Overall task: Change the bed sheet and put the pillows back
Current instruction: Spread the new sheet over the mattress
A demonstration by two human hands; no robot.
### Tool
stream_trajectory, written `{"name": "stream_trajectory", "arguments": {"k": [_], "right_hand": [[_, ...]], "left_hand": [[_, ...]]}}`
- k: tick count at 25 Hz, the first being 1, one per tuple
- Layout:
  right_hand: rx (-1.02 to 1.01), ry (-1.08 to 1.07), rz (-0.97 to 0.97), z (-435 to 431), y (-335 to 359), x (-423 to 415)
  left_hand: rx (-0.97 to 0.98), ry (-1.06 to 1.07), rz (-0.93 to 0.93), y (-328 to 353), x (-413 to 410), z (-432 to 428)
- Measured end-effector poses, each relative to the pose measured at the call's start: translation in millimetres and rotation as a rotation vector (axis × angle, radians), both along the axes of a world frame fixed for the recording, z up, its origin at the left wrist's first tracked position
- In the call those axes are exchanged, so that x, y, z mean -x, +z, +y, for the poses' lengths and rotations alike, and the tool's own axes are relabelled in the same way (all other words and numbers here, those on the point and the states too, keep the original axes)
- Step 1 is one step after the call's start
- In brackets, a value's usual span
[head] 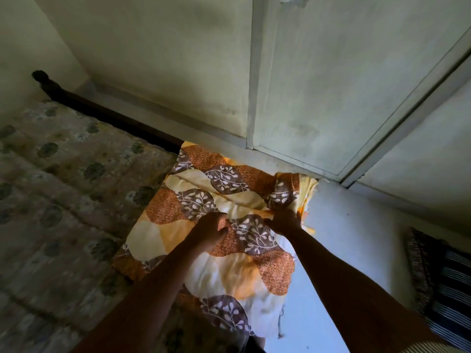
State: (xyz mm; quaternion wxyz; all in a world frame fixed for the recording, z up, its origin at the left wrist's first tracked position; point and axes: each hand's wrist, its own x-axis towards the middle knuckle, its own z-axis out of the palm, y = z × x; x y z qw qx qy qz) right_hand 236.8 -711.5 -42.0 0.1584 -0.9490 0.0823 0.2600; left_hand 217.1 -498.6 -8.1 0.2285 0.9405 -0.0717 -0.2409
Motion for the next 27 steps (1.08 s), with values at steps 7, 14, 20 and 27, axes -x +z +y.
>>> {"name": "stream_trajectory", "arguments": {"k": [7,14,20,27], "right_hand": [[-0.055,0.272,-0.185,22.4,38.8,55.7],[-0.237,0.193,-0.241,77.2,81.4,166.5],[-0.247,0.237,-0.287,180.9,92.8,311.2],[-0.306,0.145,0.086,236.9,34.8,472.5]], "left_hand": [[-0.479,-0.516,-0.301,7.3,-4.8,2.1],[-0.666,-0.448,-0.34,42.3,64.1,79.1],[-0.743,-0.306,-0.242,47.4,248.7,195.8],[-0.256,-0.125,-0.177,10.2,437.1,266.9]]}}
